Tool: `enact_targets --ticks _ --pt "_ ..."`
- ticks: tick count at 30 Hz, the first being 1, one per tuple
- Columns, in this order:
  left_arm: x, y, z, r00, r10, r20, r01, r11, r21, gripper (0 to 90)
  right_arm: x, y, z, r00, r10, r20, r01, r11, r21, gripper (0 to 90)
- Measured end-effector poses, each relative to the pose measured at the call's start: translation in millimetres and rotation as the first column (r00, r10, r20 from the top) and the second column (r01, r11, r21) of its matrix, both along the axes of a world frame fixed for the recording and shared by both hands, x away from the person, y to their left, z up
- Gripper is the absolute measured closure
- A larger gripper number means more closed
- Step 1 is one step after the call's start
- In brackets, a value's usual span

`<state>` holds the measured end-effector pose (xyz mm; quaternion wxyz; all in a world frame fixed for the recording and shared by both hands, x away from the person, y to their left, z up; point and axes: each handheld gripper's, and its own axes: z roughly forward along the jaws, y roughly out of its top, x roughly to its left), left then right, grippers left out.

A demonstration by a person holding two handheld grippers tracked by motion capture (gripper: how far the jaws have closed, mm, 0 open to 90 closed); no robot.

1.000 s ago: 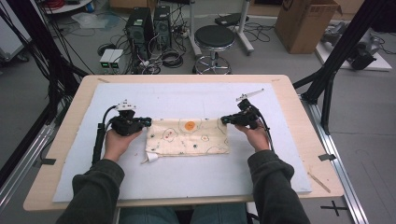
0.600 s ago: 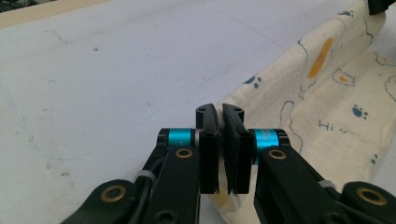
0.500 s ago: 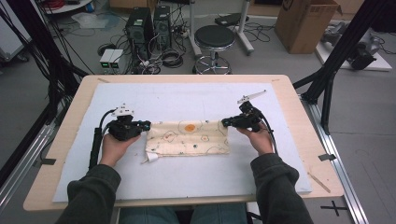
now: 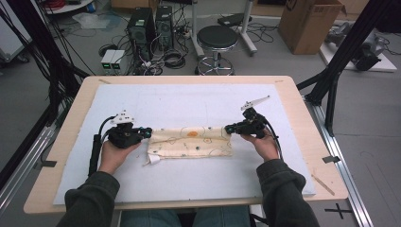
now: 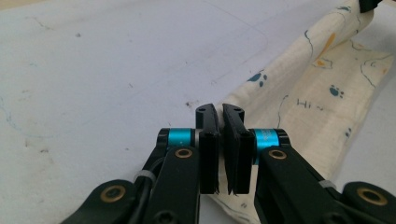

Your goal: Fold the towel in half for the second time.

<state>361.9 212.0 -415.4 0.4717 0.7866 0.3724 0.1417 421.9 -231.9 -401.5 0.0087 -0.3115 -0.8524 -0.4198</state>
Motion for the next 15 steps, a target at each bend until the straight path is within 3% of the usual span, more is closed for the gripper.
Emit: enact_targets --ticks 15 --pt "-18.3 2.3 -8.1 0.9982 -0.056 -0.019 0.057 0.9982 0.020 83.1 -21.2 0.6 -6.4 0.9992 0.040 0.005 -0.040 0.999 -0.011 84.1"
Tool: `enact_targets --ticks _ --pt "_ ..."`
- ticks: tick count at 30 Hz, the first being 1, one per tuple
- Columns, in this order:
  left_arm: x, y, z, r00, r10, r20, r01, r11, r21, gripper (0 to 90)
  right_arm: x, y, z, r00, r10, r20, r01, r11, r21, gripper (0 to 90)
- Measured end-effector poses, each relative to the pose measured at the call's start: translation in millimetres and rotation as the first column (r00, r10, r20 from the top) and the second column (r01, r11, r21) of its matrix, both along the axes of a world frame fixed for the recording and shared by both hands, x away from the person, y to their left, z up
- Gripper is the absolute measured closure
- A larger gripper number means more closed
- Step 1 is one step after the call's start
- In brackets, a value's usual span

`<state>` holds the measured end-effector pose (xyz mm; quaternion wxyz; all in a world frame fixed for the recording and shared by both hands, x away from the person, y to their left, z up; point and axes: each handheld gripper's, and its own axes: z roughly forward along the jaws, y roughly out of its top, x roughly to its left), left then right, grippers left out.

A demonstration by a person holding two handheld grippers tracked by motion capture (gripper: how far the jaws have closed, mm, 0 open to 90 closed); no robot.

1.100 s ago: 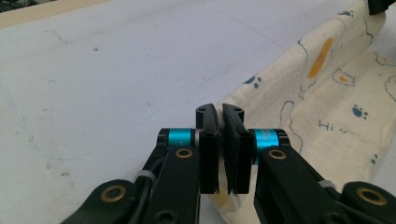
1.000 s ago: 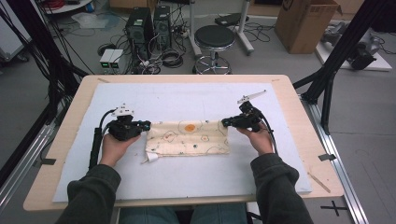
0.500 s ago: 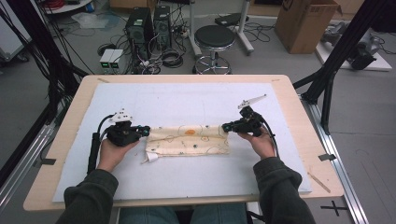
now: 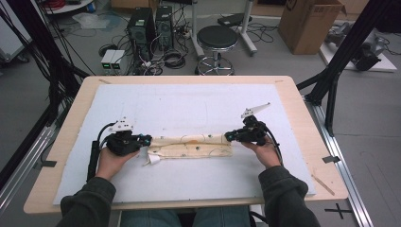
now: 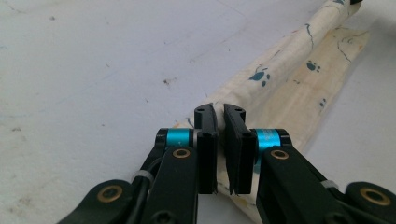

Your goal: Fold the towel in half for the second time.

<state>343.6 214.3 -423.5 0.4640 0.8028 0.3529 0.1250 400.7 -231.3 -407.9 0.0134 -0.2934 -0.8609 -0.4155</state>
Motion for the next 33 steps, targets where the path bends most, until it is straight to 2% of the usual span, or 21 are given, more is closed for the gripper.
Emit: enact_targets --ticks 8,13,16,18,20,21,24,26,28,30,33 --pt "-9.4 -1.7 -0.8 0.9992 -0.040 -0.004 0.040 0.9980 0.049 83.2 -12.8 0.8 -4.1 0.9995 0.026 0.015 -0.026 1.000 -0.016 83.6" --pt "-14.1 -5.3 -0.7 0.9978 -0.064 -0.015 0.065 0.9944 0.084 82.0 -19.0 0.9 -10.5 0.9994 0.036 0.001 -0.036 0.999 -0.028 81.0" --pt "-17.4 -5.9 0.9 0.9969 -0.074 -0.025 0.076 0.9942 0.075 74.4 -22.0 0.7 -13.7 0.9992 0.039 0.000 -0.039 0.999 -0.034 73.8" --pt "-20.4 -4.5 3.9 0.9960 -0.087 -0.019 0.088 0.9944 0.058 68.9 -24.1 -0.8 -12.9 0.9989 0.044 -0.014 -0.044 0.999 -0.013 68.1" --pt "-23.0 -2.3 8.2 0.9955 -0.094 -0.013 0.095 0.9950 0.033 60.1 -27.5 -2.2 -8.1 0.9988 0.050 0.005 -0.050 0.999 0.017 61.6" --pt "-24.3 -1.6 10.5 0.9956 -0.094 -0.003 0.094 0.9953 0.022 58.4 -28.9 -2.9 -5.2 0.9988 0.047 0.013 -0.047 0.998 0.033 58.8" --pt "-24.8 -4.7 17.5 0.9956 -0.094 0.010 0.094 0.9956 0.003 52.4 -30.9 -1.0 2.5 0.9984 0.046 0.032 -0.048 0.997 0.053 58.2" --pt "-23.3 -10.4 20.7 0.9941 -0.104 0.028 0.104 0.9945 0.001 54.4 -30.7 4.4 5.8 0.9977 0.056 0.038 -0.058 0.997 0.055 62.4" --pt "-18.4 -17.9 21.7 0.9936 -0.109 0.029 0.109 0.9940 0.012 62.1 -29.9 13.0 7.9 0.9972 0.057 0.049 -0.059 0.998 0.037 67.7" --pt "-11.0 -29.1 21.0 0.9940 -0.110 0.004 0.109 0.9931 0.042 73.6 -27.5 23.7 8.2 0.9971 0.062 0.044 -0.063 0.998 0.029 72.3" --pt "-0.4 -45.5 17.2 0.9929 -0.116 -0.024 0.118 0.9907 0.068 82.5 -23.3 42.4 6.9 0.9955 0.082 0.048 -0.082 0.997 0.006 76.9"
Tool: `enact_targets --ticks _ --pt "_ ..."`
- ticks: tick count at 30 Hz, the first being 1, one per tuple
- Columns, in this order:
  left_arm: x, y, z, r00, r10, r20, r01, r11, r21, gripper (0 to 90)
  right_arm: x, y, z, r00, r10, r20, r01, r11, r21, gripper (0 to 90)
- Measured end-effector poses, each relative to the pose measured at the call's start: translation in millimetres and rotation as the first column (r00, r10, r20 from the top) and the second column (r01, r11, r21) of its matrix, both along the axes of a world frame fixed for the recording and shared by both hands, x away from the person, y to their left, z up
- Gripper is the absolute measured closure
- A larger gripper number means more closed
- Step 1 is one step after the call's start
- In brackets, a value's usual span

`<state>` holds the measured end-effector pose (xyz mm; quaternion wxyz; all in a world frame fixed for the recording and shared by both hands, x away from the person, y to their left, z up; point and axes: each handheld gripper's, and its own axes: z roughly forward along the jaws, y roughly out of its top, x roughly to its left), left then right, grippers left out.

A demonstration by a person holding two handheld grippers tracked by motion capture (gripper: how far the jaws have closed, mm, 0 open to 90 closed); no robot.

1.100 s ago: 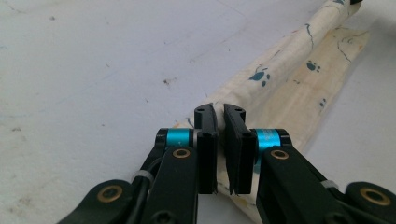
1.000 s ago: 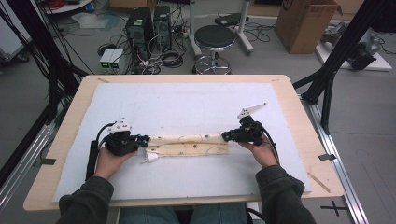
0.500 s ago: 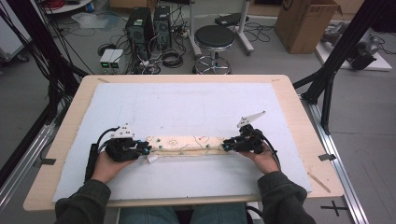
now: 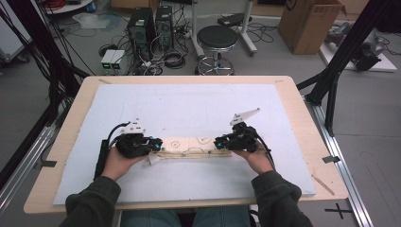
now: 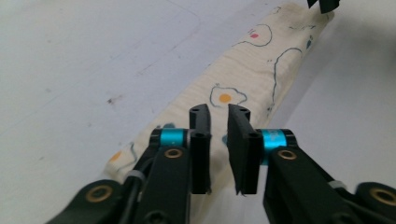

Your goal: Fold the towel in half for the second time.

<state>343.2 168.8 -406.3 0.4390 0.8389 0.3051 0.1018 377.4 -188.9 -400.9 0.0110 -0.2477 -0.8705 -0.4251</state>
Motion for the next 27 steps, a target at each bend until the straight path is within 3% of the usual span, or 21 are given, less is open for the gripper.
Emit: enact_targets --ticks 5,11,20,27 --pt "8.6 -12.1 -12.6 0.9986 -0.010 -0.053 0.013 0.9984 0.055 86.4 5.8 25.5 -7.2 0.9987 0.046 -0.024 -0.047 0.998 -0.033 77.8" --pt "4.0 -10.1 -21.1 0.9964 -0.021 -0.082 0.029 0.9946 0.100 86.5 3.8 38.1 -19.2 0.9955 0.085 -0.040 -0.090 0.989 -0.118 77.8" --pt "-6.2 1.7 -27.0 0.9973 -0.029 -0.068 0.034 0.9963 0.078 82.9 -2.5 23.6 -26.0 0.9966 0.081 0.013 -0.078 0.984 -0.160 73.2" --pt "-9.4 9.4 -28.0 0.9977 -0.020 -0.064 0.025 0.9970 0.073 73.7 -8.1 1.3 -26.7 0.9981 0.049 0.038 -0.042 0.985 -0.168 70.4"
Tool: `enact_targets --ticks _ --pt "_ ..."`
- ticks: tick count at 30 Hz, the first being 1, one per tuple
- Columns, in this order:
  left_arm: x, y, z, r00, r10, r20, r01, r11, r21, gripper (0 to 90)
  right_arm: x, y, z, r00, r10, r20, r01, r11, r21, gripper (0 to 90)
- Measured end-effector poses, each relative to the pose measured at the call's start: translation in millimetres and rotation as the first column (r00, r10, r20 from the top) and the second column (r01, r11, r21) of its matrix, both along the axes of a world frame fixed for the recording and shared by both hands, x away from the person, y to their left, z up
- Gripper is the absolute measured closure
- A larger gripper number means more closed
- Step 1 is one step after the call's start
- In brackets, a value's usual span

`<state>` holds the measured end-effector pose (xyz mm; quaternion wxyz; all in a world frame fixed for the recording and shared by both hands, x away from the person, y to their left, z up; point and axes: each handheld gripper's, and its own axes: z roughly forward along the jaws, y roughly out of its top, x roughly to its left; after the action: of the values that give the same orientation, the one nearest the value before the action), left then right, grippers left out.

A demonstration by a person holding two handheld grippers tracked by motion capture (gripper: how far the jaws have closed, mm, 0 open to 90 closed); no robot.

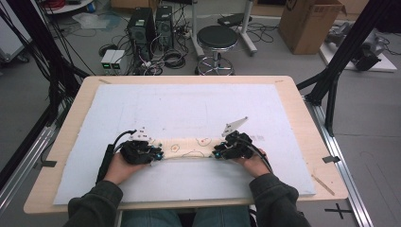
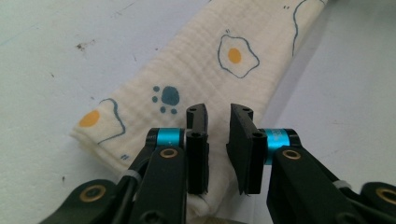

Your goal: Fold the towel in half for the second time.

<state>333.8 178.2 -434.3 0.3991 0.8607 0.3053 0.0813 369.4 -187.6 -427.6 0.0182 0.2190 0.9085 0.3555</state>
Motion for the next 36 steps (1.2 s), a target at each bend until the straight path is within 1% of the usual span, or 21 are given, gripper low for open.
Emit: enact_targets --ticks 2,5,10,12,13,14,15,16,17,18,19,20,22,23,25,27,29,32,33,36 --pt "-0.8 0.1 0.1 1.0000 -0.003 0.006 0.003 1.0000 0.006 73.4 -0.7 -6.7 -0.5 0.9999 -0.009 0.011 0.009 1.000 0.007 69.9" --pt "-1.6 -0.6 0.0 0.9999 -0.003 0.013 0.002 0.9999 0.015 73.0 -2.7 -16.9 -0.5 0.9996 -0.026 0.007 0.026 1.000 0.015 69.1" --pt "-1.9 -1.2 -0.2 0.9998 -0.006 0.018 0.006 0.9999 0.016 72.7 -6.3 -30.9 -2.3 0.9991 -0.037 0.017 0.037 0.999 0.035 68.0" --pt "-2.4 -0.2 2.0 0.9997 -0.006 0.025 0.006 1.0000 -0.003 71.0 -6.9 -31.7 -0.8 0.9991 -0.039 0.019 0.038 0.998 0.043 66.0" --pt "-2.7 1.0 3.9 0.9994 -0.001 0.036 0.002 0.9997 -0.024 70.8 -7.2 -31.4 1.5 0.9990 -0.039 0.021 0.038 0.998 0.056 65.2" --pt "-2.5 3.0 6.2 0.9989 0.005 0.047 -0.003 0.9992 -0.041 70.9 -6.8 -31.1 4.3 0.9988 -0.030 0.039 0.027 0.997 0.074 64.7" --pt "-1.3 5.6 8.6 0.9984 0.017 0.054 -0.014 0.9985 -0.053 71.0 -6.5 -30.9 7.5 0.9976 -0.039 0.057 0.034 0.996 0.087 63.8" --pt "0.2 8.3 10.6 0.9980 0.029 0.056 -0.025 0.9974 -0.068 70.8 -5.1 -30.7 10.1 0.9972 -0.043 0.061 0.037 0.994 0.101 62.3" --pt "1.5 11.2 12.4 0.9972 0.044 0.061 -0.040 0.9965 -0.074 70.6 -3.3 -30.4 11.6 0.9968 -0.051 0.061 0.044 0.993 0.110 60.8" --pt "2.6 13.9 13.1 0.9966 0.054 0.062 -0.049 0.9953 -0.083 70.0 -1.0 -30.2 12.1 0.9957 -0.058 0.072 0.050 0.992 0.113 58.9" --pt "3.3 16.3 13.0 0.9965 0.060 0.059 -0.055 0.9949 -0.084 69.5 0.3 -29.9 11.4 0.9954 -0.068 0.067 0.060 0.992 0.112 58.5" --pt "3.8 17.6 11.7 0.9969 0.058 0.053 -0.054 0.9956 -0.077 68.9 2.1 -29.9 9.8 0.9956 -0.069 0.064 0.062 0.992 0.107 57.9" --pt "4.3 18.0 7.4 0.9980 0.049 0.040 -0.047 0.9979 -0.044 67.6 5.0 -29.3 6.0 0.9958 -0.073 0.056 0.068 0.994 0.083 56.1" --pt "4.4 17.8 5.1 0.9984 0.048 0.029 -0.047 0.9983 -0.035 67.1 5.0 -29.0 4.8 0.9960 -0.075 0.049 0.071 0.995 0.072 55.7" --pt "4.8 17.7 1.6 0.9988 0.046 0.019 -0.045 0.9987 -0.023 66.5 5.1 -29.2 2.6 0.9955 -0.075 0.059 0.071 0.996 0.057 54.2" --pt "4.9 18.3 0.6 0.9990 0.042 0.016 -0.041 0.9989 -0.023 66.0 4.6 -29.3 0.2 0.9957 -0.073 0.057 0.071 0.997 0.039 52.9" --pt "4.4 18.6 -0.2 0.9992 0.038 0.012 -0.038 0.9990 -0.026 64.8 3.5 -30.4 -1.9 0.9958 -0.069 0.060 0.067 0.997 0.032 52.6" --pt "3.6 18.0 -1.1 0.9992 0.039 0.013 -0.038 0.9990 -0.024 63.3 3.1 -31.9 -3.8 0.9954 -0.069 0.067 0.067 0.997 0.032 51.9" --pt "3.5 18.0 -1.1 0.9994 0.034 0.011 -0.034 0.9993 -0.017 62.3 3.1 -31.9 -4.7 0.9958 -0.066 0.064 0.064 0.997 0.030 51.7" --pt "2.9 16.9 -1.7 0.9993 0.034 0.015 -0.034 0.9993 -0.013 60.0 2.3 -32.4 -6.8 0.9951 -0.064 0.075 0.062 0.998 0.033 51.6"
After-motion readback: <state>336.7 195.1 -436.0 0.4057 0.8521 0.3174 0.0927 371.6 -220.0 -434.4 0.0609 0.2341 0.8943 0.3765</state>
